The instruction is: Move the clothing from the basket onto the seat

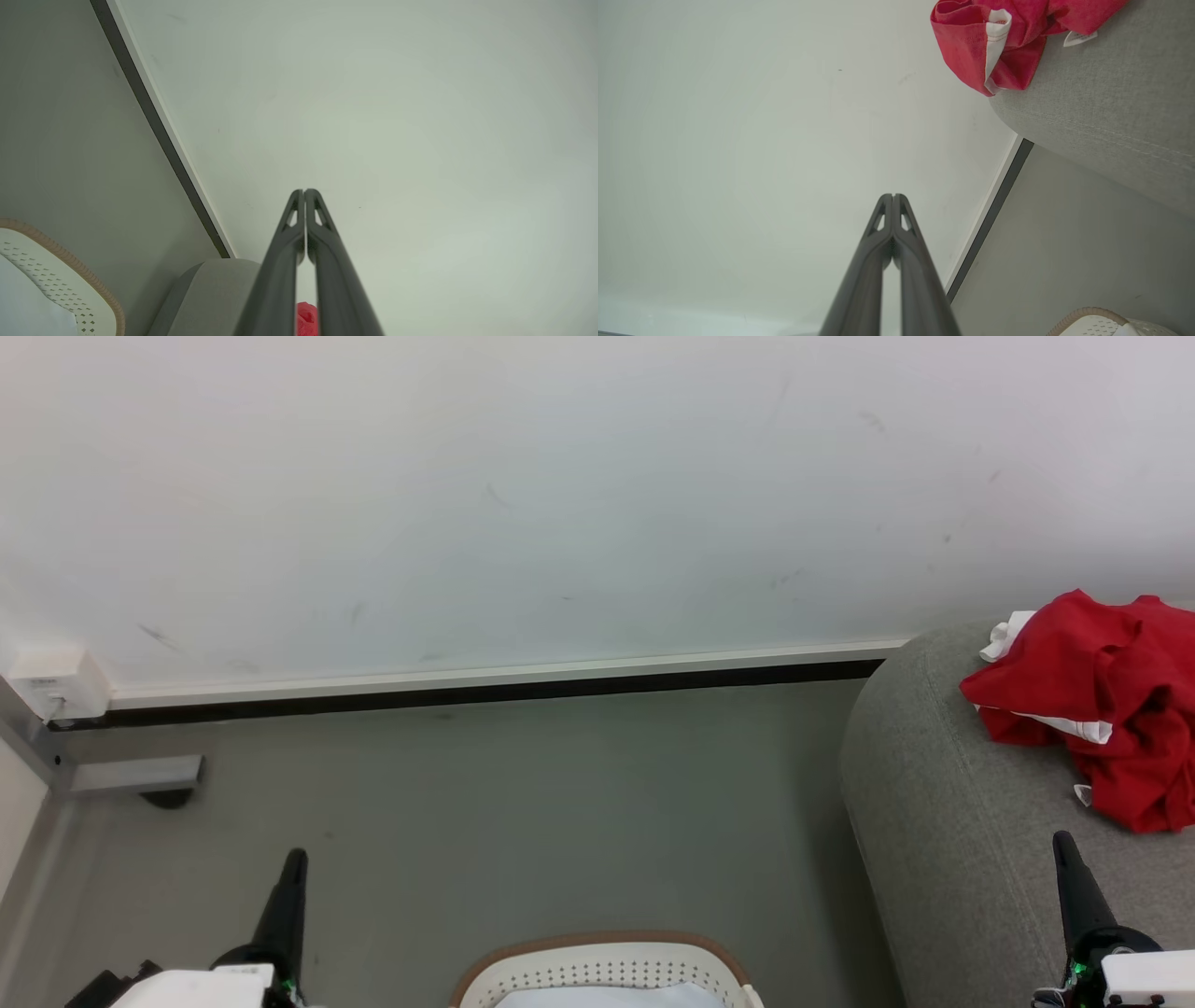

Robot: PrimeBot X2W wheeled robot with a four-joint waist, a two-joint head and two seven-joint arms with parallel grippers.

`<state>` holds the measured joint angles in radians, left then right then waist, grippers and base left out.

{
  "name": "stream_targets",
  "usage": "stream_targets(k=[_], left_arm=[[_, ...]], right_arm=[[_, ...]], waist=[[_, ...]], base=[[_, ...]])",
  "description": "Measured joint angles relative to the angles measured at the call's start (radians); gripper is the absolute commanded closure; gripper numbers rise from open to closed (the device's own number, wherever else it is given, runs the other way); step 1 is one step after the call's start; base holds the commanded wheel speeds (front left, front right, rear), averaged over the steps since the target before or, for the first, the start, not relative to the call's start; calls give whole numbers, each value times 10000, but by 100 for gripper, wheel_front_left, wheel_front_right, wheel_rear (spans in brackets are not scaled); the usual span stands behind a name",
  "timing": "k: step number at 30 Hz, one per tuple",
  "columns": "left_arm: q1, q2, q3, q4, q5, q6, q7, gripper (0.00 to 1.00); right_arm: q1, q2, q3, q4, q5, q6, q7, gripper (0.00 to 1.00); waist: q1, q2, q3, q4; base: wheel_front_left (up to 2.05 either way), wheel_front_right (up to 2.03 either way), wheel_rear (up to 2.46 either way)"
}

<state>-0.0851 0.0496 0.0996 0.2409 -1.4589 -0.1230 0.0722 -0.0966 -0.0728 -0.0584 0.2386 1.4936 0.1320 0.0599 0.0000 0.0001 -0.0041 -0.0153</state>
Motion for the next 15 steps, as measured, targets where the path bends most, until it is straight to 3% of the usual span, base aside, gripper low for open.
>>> stream_targets(k=[15], left_arm=[[-138, -2, 98, 40, -988, -29, 313, 100]], right_arm=[[-35, 79, -261, 38, 838, 0, 280, 100]], waist=[[0, 0, 46, 102]], base=[[0, 0, 0]])
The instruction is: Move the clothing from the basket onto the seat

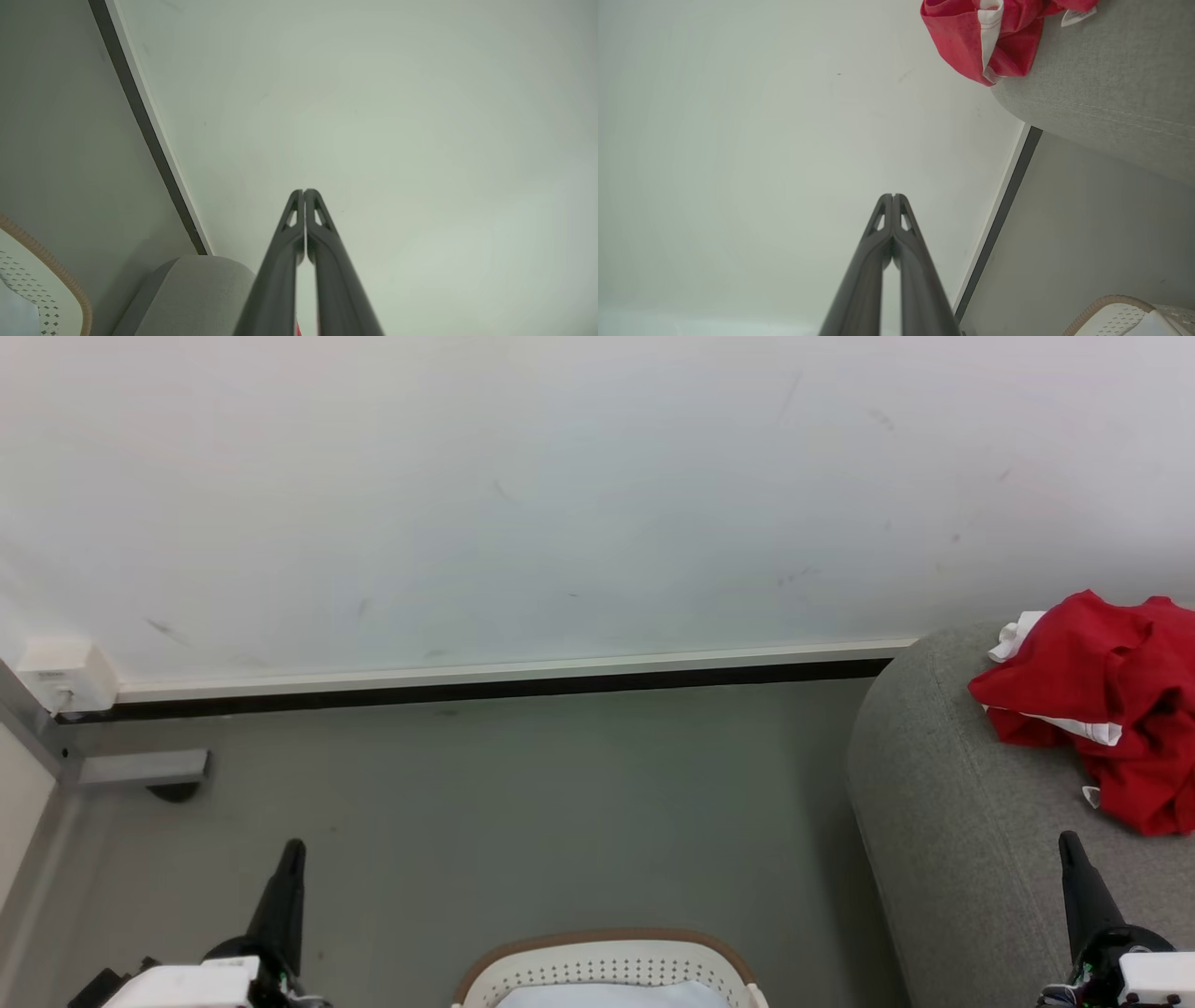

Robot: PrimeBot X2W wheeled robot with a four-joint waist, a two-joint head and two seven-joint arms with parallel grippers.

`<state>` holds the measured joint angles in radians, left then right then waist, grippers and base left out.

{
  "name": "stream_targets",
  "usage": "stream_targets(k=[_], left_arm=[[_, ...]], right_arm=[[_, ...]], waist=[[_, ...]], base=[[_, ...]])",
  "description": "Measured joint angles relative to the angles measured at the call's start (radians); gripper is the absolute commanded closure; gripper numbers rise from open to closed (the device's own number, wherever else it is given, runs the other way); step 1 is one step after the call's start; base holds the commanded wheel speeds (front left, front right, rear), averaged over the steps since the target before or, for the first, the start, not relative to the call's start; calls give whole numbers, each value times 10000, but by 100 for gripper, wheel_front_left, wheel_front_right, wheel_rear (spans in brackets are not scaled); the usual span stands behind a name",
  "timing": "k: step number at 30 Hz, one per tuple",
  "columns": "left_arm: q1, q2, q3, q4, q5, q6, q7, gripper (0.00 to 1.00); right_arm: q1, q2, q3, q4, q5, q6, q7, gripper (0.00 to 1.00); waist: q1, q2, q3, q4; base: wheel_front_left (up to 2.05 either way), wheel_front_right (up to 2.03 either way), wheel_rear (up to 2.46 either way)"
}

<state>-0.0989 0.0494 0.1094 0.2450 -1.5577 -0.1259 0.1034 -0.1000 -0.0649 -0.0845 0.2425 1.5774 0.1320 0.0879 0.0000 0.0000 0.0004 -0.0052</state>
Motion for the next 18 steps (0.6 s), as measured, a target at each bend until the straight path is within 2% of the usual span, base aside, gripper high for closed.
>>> stream_targets(k=[8, 18], left_arm=[[-60, 0, 44, 17, -472, -15, 107, 100], [-65, 0, 46, 19, -474, -15, 109, 100]], right_arm=[[-11, 33, -146, 10, 460, 0, 136, 100], [-14, 48, -165, 12, 462, 0, 165, 100]], waist=[[0, 0, 23, 52], [0, 0, 23, 53]], base=[[0, 0, 0], [0, 0, 0]])
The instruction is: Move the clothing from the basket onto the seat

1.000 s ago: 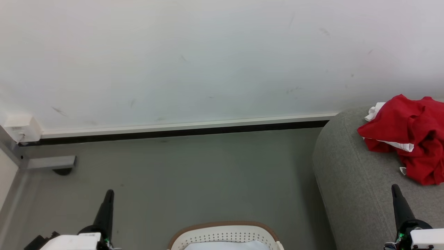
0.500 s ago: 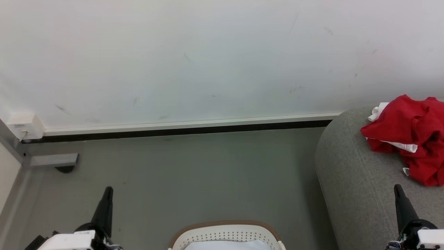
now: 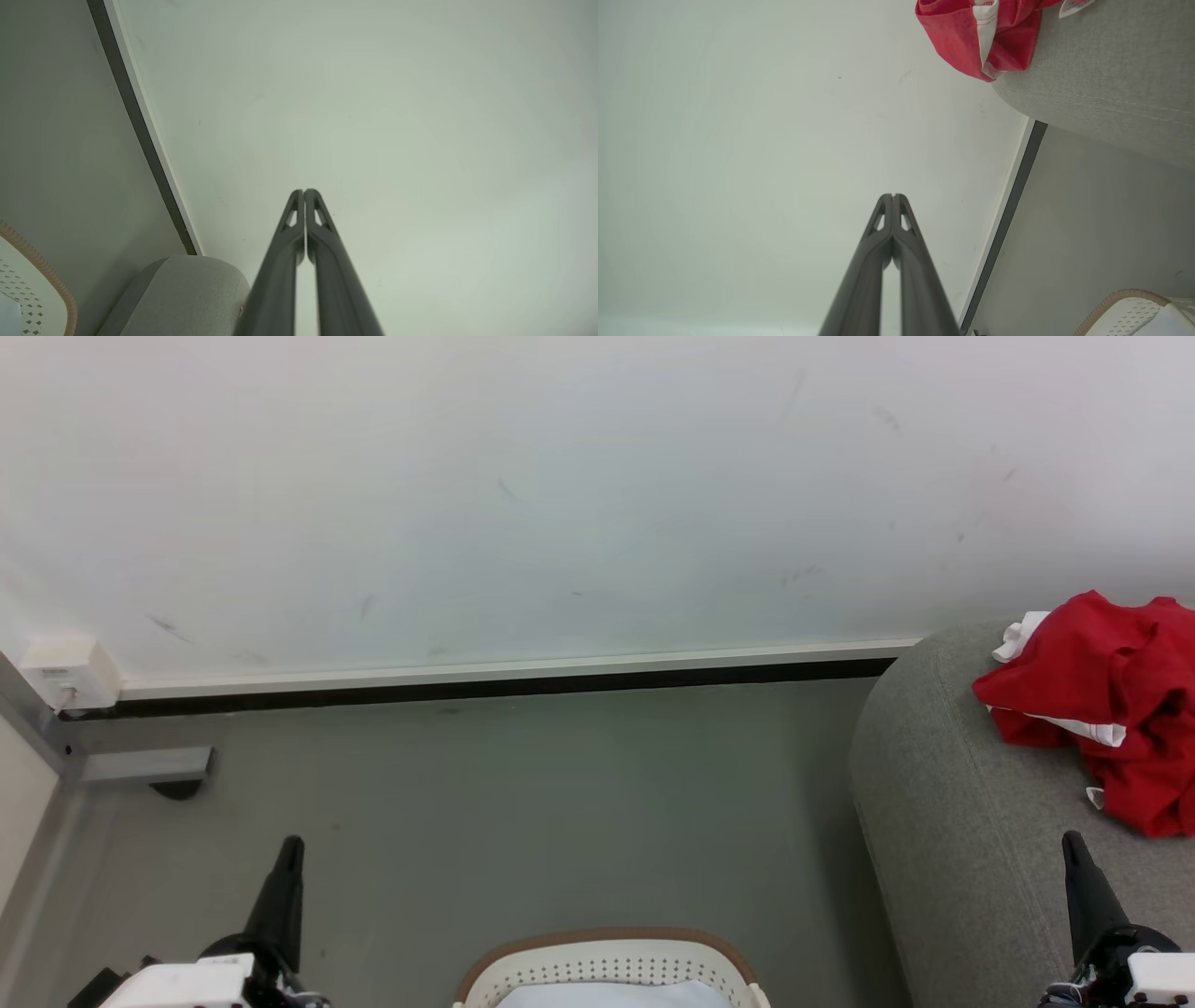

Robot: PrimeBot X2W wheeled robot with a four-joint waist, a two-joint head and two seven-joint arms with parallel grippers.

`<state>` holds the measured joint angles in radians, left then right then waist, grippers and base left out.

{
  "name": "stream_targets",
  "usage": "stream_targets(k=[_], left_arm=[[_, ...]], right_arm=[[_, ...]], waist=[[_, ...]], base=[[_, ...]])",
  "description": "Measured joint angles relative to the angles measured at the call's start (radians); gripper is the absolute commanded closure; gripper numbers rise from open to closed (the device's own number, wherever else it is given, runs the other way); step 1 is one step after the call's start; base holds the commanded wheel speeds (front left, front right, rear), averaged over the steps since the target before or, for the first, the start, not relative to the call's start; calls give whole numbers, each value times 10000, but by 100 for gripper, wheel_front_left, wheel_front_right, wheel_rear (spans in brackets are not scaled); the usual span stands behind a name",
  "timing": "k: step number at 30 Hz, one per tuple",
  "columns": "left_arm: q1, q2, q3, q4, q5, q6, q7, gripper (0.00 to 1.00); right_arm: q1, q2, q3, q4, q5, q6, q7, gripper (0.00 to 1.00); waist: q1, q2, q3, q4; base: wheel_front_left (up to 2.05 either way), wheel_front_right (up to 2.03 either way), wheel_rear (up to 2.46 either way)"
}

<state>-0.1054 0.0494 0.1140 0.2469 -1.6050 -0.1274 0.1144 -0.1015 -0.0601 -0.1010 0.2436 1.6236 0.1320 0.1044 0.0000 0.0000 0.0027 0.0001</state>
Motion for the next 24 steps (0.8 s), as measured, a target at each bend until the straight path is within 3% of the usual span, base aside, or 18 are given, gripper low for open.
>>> stream_targets(k=[24], left_arm=[[-2, -2, 0, 0, 0, 0, 0, 100]], right_arm=[[-3, 23, -36, 2, -10, 0, 13, 100]], waist=[[0, 0, 0, -1]], base=[[0, 0, 0]])
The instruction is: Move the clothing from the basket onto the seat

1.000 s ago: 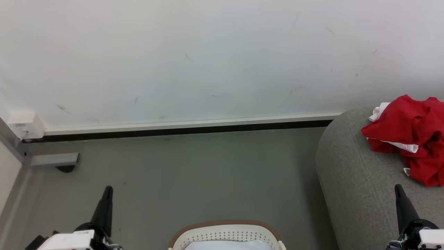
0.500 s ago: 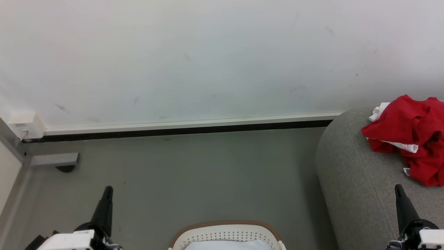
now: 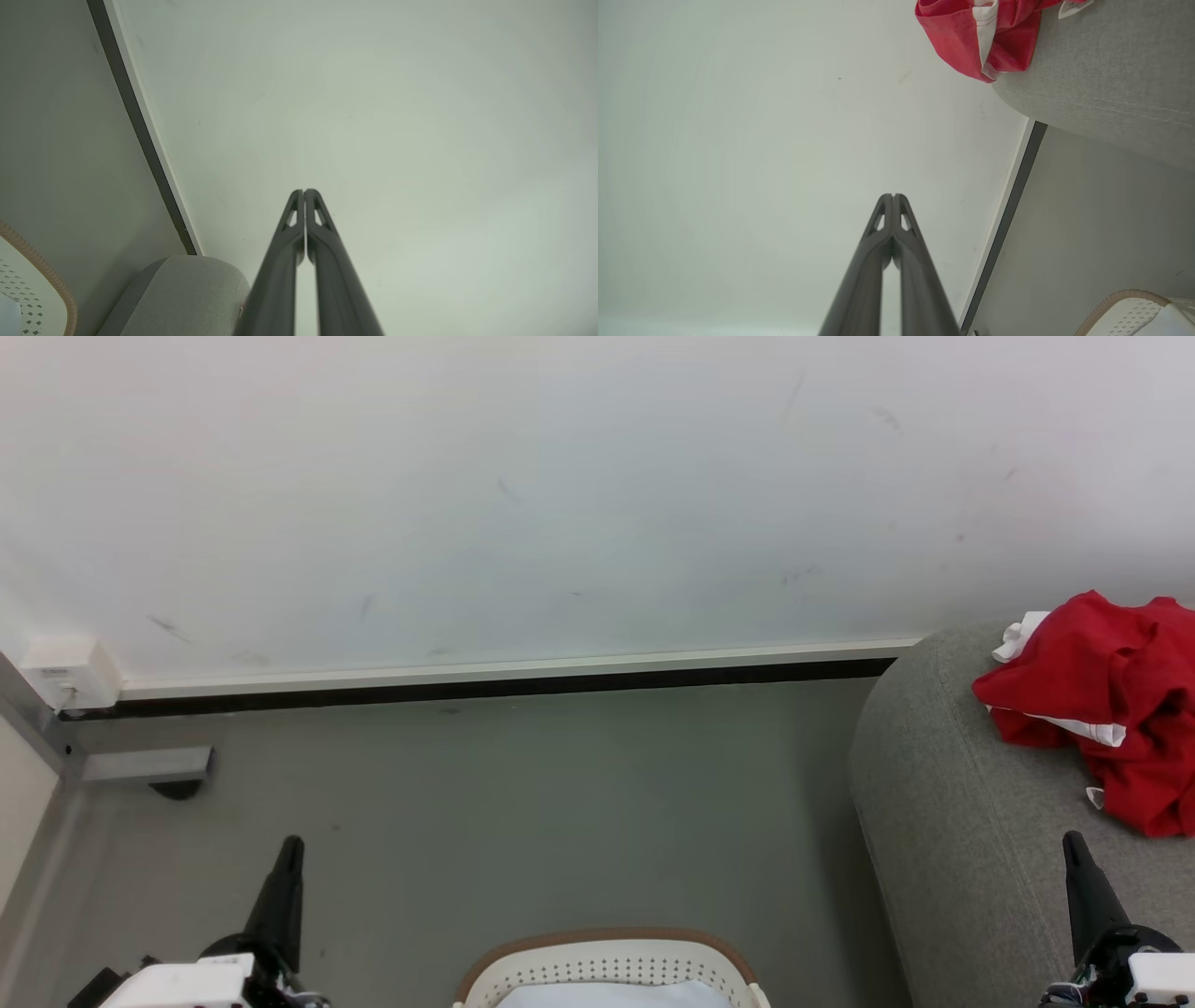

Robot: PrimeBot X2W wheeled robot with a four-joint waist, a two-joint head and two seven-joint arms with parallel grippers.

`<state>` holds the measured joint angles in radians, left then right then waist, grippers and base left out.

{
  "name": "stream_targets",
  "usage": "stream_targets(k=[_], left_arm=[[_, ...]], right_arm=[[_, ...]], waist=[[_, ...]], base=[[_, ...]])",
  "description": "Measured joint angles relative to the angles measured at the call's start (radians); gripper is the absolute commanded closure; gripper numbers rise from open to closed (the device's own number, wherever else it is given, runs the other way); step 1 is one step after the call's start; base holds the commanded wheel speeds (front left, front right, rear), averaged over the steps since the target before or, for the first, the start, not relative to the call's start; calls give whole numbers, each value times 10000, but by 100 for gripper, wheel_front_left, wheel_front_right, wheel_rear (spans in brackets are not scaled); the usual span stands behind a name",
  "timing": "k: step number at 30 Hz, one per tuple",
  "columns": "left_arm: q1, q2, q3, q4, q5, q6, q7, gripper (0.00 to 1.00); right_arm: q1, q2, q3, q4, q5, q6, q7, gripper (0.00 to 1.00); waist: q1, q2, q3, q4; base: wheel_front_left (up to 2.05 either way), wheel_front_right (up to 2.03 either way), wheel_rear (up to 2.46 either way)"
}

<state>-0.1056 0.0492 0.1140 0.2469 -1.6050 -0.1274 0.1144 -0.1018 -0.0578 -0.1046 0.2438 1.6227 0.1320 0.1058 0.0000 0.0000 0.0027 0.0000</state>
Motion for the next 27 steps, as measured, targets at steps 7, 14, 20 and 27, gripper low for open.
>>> stream_targets(k=[7, 14, 20, 27], left_arm=[[0, 0, 0, 0, 0, 0, 0, 100], [0, 0, 0, 0, 0, 0, 0, 100], [0, 0, 0, -2, 0, 0, 0, 100], [0, 0, 0, 0, 0, 0, 0, 100]], right_arm=[[0, 4, -8, 0, -8, 0, 0, 100], [-1, 10, -15, 0, -10, 0, 4, 100], [-1, 13, -21, 2, -10, 0, 33, 100], [-2, 17, -27, 2, -13, 0, 33, 100]], waist=[[0, 0, 0, 0], [0, 0, 0, 0], [0, 0, 0, 0], [0, 0, 0, 0]], base=[[0, 0, 0], [0, 0, 0], [0, 0, 0], [0, 0, 0]])
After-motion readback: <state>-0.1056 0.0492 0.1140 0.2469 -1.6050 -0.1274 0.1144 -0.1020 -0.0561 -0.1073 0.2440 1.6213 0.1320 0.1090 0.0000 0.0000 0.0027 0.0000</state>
